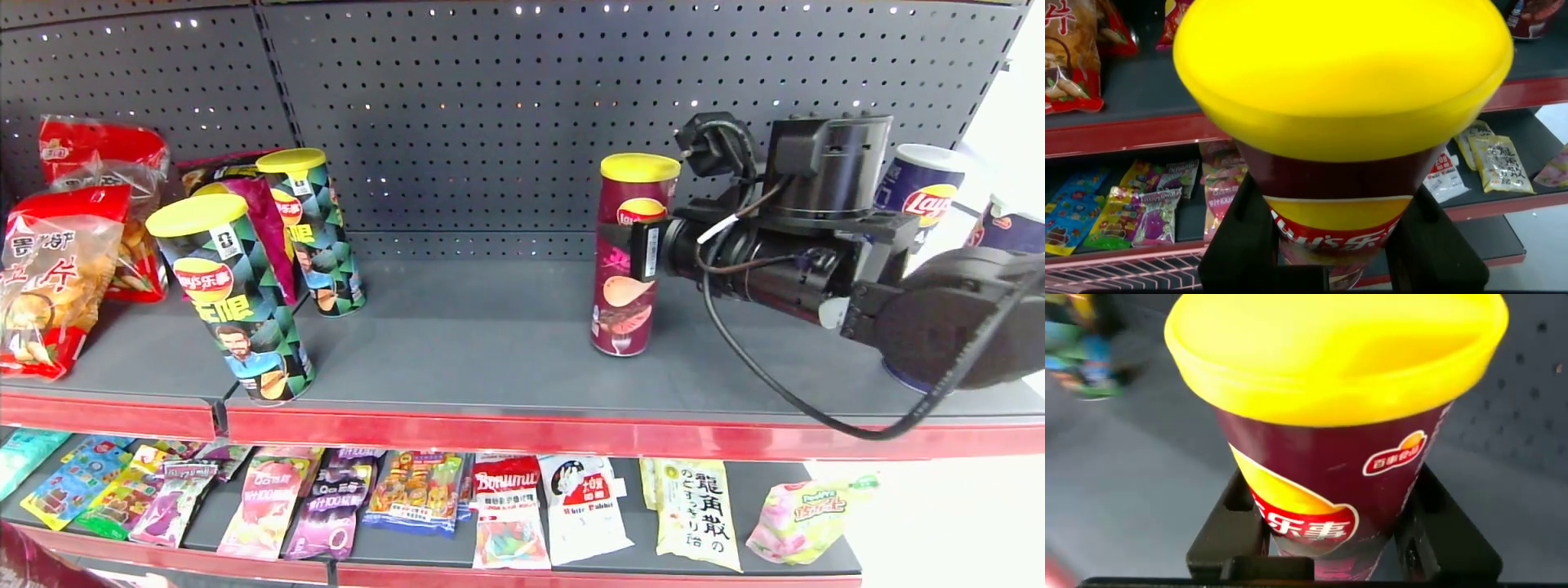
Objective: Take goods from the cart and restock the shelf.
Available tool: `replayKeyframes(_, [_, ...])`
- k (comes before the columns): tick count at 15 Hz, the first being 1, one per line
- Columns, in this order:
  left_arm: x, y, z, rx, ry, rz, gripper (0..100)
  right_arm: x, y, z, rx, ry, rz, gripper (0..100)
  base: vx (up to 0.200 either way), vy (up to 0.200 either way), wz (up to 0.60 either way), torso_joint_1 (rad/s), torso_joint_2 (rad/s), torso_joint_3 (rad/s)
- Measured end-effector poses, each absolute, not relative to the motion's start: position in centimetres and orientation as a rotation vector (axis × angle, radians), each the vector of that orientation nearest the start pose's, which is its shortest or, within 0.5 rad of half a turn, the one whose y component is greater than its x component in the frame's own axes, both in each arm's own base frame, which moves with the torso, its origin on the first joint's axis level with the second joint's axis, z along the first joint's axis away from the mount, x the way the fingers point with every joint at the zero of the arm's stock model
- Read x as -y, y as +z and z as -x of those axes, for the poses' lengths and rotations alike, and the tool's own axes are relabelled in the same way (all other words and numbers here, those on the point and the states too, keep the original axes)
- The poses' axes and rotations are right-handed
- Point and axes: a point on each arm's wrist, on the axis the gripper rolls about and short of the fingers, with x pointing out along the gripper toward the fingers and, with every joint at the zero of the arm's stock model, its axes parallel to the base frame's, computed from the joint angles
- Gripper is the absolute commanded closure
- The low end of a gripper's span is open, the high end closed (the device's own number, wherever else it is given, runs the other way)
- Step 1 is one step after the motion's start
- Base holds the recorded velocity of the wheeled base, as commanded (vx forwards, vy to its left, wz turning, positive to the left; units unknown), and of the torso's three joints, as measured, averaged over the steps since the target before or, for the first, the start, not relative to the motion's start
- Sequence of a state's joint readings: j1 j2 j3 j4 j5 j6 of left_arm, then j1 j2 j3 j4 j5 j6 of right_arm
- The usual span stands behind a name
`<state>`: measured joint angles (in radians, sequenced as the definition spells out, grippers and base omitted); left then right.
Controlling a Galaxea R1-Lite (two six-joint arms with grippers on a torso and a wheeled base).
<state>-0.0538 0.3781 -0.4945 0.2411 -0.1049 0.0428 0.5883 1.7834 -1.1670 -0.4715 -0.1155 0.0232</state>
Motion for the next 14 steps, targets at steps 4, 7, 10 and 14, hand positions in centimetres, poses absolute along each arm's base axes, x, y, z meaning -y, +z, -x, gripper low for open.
replayKeyframes(4, [0.2,19.3,1.2,-0.123,-0.162,-0.039,100,-19.7,24.9,-26.2,-0.079,0.534,-0.006,100,0.0,0.0,0.0,0.0,0.0,0.0])
replayKeyframes(7, [0.2,19.3,1.2,-0.123,-0.162,-0.04,100,-19.6,23.7,-25.4,-0.085,0.494,0.002,100,0.0,0.0,0.0,0.0,0.0,0.0])
replayKeyframes(10, [0.2,19.3,1.2,-0.125,-0.161,-0.04,100,-19.8,23.4,-24.9,-0.096,0.494,0.008,100,0.0,0.0,0.0,0.0,0.0,0.0])
replayKeyframes(14, [0.2,19.2,1.1,-0.131,-0.162,-0.039,100,-20.6,22.9,-24.3,-0.107,0.465,0.015,100,0.0,0.0,0.0,0.0,0.0,0.0])
